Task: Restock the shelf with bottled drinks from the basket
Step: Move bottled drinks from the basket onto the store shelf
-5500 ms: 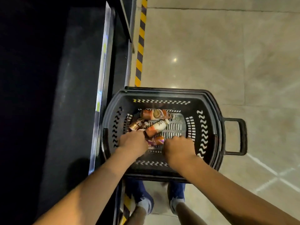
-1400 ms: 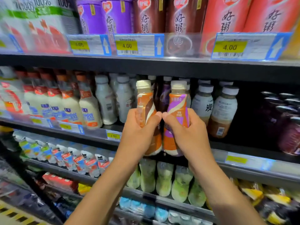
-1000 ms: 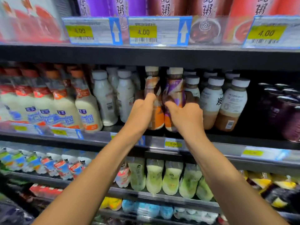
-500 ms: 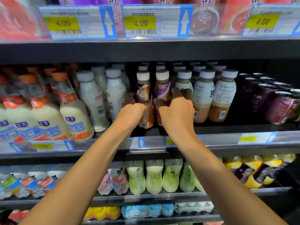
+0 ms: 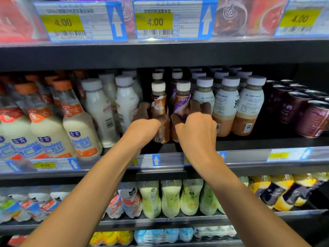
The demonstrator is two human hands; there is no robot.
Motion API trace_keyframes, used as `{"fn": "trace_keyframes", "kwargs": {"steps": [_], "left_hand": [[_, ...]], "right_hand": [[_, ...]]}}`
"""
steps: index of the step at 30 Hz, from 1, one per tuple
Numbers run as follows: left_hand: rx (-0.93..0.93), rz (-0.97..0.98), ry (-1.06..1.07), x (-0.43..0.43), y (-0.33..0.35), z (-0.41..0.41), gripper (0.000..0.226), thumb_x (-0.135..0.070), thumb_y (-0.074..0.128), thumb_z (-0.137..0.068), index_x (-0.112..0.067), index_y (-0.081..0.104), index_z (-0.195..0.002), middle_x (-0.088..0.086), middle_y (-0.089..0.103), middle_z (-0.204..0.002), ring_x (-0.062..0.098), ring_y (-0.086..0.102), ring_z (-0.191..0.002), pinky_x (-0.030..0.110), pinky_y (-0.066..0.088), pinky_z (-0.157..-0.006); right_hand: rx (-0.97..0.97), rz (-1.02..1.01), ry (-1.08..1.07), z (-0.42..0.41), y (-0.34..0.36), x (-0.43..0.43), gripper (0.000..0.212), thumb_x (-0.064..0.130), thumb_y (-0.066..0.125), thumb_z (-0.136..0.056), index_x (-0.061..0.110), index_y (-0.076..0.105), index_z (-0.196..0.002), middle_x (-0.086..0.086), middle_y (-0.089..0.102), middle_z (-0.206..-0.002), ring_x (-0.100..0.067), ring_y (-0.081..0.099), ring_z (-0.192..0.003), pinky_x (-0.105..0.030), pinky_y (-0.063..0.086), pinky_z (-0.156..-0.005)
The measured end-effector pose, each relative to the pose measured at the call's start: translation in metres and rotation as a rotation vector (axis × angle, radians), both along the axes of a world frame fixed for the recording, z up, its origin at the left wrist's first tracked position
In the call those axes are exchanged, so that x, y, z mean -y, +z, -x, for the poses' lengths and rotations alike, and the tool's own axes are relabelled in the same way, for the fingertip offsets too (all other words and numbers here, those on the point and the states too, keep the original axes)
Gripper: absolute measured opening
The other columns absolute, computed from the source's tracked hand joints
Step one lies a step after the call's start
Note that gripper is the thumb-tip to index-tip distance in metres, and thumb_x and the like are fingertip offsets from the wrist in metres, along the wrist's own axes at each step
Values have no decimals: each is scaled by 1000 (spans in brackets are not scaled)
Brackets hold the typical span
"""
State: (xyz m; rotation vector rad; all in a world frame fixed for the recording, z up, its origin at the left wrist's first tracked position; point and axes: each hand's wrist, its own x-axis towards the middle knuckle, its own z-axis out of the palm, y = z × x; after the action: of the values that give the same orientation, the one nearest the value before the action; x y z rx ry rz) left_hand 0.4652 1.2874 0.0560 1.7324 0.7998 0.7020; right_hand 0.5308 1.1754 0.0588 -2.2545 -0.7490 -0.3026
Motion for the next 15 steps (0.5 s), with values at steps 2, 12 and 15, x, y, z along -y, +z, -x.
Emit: {"fn": "trace_keyframes", "kwargs": {"steps": [2,12,15], "left_hand": [[6,-50,-6,-1,-2,-2,46,-40,70,-76,-30,53,-118,2,68,-110,29,66,-100,53,55,-89],[-122,-152,48,-16,0,-24,42,-37,60,-93,-21,48,-131,6,63,-123,30,60,-110,41,48,-97],[-161,-133,42,-19,3,-29,43,-38,56,-94,-24,45,-134,3,62,-123,30,60,-111,38,47,-99]], "right_hand": [[4,54,20,1,4,0,33,26,60,-89,9,46,-64,-8,43,-69,-31,43,-71,-32,34,-62],[54,232,41,-13,11,-22,46,26,57,-94,8,42,-134,-16,59,-125,-37,58,-113,-38,46,-86],[23,285,35,-20,20,-30,44,27,58,-95,8,40,-130,-17,60,-126,-39,58,-115,-40,47,-88]]}}
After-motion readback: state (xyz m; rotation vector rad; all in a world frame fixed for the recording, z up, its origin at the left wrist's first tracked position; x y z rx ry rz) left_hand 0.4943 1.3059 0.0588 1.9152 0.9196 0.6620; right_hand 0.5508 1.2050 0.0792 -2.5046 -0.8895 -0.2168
